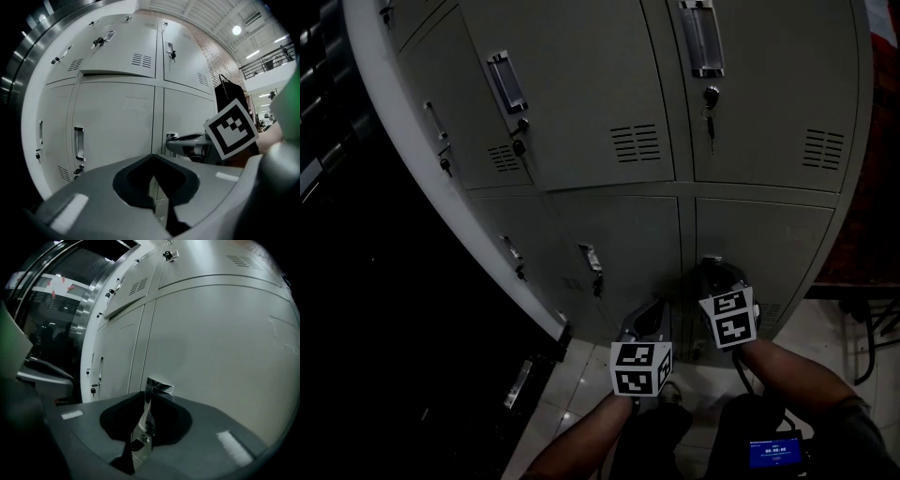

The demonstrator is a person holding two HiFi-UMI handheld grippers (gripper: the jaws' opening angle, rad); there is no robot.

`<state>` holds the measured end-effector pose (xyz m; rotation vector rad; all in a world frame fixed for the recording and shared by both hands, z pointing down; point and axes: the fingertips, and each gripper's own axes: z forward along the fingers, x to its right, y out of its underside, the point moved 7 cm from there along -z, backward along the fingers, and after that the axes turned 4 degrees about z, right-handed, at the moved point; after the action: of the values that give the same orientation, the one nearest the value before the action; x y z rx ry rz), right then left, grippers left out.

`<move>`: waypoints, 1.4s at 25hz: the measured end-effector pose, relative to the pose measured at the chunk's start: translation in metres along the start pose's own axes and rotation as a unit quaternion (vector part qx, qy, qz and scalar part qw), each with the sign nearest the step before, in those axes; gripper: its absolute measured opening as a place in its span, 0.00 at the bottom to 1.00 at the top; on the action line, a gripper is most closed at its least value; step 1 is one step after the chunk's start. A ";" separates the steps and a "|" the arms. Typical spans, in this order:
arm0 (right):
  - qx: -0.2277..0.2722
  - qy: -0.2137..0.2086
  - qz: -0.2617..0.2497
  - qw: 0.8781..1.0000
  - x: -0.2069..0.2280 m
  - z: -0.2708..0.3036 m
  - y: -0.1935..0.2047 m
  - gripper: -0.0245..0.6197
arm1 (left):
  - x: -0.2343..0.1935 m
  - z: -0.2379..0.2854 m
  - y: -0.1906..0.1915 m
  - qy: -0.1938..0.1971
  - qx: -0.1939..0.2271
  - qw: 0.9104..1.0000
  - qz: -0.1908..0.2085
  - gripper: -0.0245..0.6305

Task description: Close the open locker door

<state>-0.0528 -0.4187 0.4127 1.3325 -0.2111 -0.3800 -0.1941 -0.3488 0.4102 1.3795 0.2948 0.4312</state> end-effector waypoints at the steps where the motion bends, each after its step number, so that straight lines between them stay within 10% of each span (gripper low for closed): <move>1: -0.001 0.000 0.000 1.000 0.000 0.000 0.000 0.12 | 0.000 0.000 0.000 0.000 -0.001 1.000 0.000 0.04; 19: -0.004 -0.008 0.006 1.000 0.017 -0.045 0.003 0.15 | 0.026 -0.006 -0.010 0.009 0.004 1.000 0.005 0.04; 35: 0.001 0.048 0.036 0.998 0.098 -0.201 0.025 0.10 | 0.140 -0.024 -0.033 0.073 0.014 0.997 0.018 0.04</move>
<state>0.1141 -0.2708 0.3842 1.3378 -0.1787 -0.2541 -0.0762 -0.2677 0.3804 1.3853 0.3977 0.5598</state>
